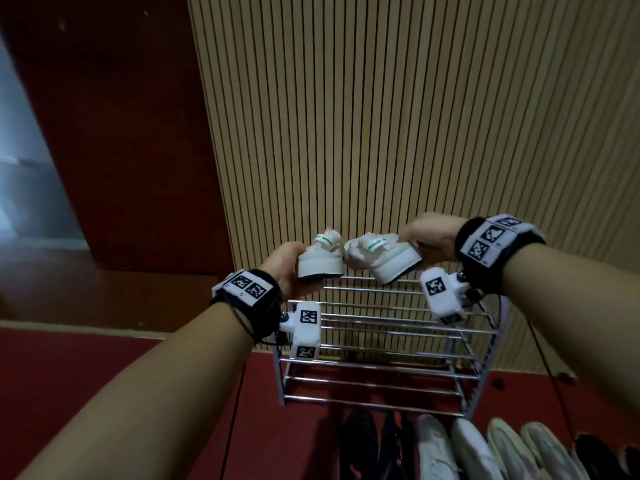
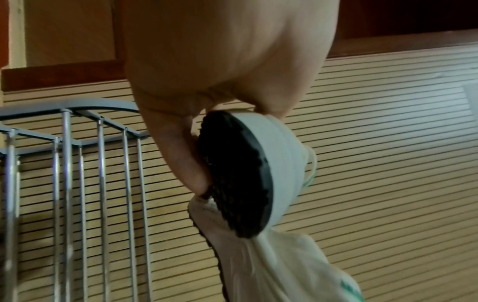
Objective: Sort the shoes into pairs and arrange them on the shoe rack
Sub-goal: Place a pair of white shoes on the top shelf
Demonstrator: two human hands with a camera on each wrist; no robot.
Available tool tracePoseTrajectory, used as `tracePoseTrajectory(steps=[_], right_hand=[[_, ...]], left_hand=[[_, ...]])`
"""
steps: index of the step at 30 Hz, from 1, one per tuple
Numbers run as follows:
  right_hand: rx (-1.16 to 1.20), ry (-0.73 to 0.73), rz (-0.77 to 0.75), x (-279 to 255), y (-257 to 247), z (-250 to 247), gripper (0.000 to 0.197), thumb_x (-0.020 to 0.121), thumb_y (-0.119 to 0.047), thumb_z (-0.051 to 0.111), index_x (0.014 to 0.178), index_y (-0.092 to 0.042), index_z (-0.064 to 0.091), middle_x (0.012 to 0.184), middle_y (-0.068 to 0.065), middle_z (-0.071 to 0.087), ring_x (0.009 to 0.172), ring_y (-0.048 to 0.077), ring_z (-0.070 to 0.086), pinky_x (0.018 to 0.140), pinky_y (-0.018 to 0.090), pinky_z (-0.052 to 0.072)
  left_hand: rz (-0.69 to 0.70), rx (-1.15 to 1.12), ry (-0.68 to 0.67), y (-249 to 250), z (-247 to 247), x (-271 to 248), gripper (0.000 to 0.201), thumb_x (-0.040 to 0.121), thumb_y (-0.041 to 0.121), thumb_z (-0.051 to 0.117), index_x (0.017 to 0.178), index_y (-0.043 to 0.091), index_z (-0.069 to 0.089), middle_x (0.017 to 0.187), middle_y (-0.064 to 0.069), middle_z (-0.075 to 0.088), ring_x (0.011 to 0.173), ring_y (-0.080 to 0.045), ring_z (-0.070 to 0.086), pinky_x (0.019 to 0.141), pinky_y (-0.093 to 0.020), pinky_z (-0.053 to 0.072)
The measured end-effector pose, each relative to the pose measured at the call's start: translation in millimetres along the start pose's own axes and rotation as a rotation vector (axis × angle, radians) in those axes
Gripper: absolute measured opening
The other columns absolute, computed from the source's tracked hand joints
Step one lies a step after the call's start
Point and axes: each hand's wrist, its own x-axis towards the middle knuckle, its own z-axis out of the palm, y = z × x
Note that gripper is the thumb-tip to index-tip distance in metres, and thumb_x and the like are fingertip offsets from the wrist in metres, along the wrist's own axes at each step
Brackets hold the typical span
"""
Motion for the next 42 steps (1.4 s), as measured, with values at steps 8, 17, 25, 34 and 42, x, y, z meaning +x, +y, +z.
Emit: tracePoseTrajectory(steps=[8,17,25,34,42], right_hand=[[0.239,-0.053,-0.013,31,-29,51,0.025,0.088,-0.002,0.057,0.112,0.000,0.052,0.096,0.016,0.066,0.074,0.023,0.071,0.055,0.031,0.057],[0.374,0.004,0.061,91,55,117,0.017,0.087,-0.001,0.059,0.103,0.002,0.062,0.094,0.017,0.070,0.083,0.030,0.070,0.062,0.033,0.059],[0.434,0.102,0.069,133,139,179,0.050,0.079,-0.005,0.067,0.127,-0.007,0.054,0.112,0.016,0.066,0.097,0.034,0.066,0.065,0.034,0.050],[0.446,0.153,0.041,160,156,199,0.034,0.087,-0.006,0.061,0.119,-0.013,0.055,0.108,0.012,0.068,0.096,0.030,0.067,0.080,0.042,0.056],[0.261,0.112,-0.074,179,158,208,0.030,0.087,-0.026,0.064,0.115,-0.015,0.059,0.110,0.008,0.068,0.097,0.026,0.066,0.089,0.046,0.054]], left_hand=[[0.138,-0.092,0.070,18,-24,11,0.037,0.088,0.005,0.045,0.125,0.006,0.047,0.104,-0.016,0.063,0.094,-0.030,0.066,0.076,-0.044,0.059],[0.127,-0.103,0.190,-53,-41,79,0.065,0.081,-0.010,0.041,0.137,0.021,0.046,0.117,-0.017,0.063,0.101,-0.037,0.065,0.084,-0.061,0.053],[0.119,-0.023,0.312,-116,-67,137,0.051,0.083,-0.006,0.044,0.132,0.010,0.051,0.115,-0.021,0.064,0.099,-0.041,0.065,0.080,-0.059,0.055],[0.147,0.040,0.370,-120,-79,158,0.041,0.092,-0.004,0.038,0.130,0.005,0.049,0.113,-0.020,0.062,0.102,-0.040,0.063,0.087,-0.058,0.053],[0.151,0.173,0.321,-130,-82,179,0.050,0.090,-0.001,0.040,0.135,0.018,0.051,0.119,-0.015,0.064,0.103,-0.036,0.064,0.091,-0.050,0.054]])
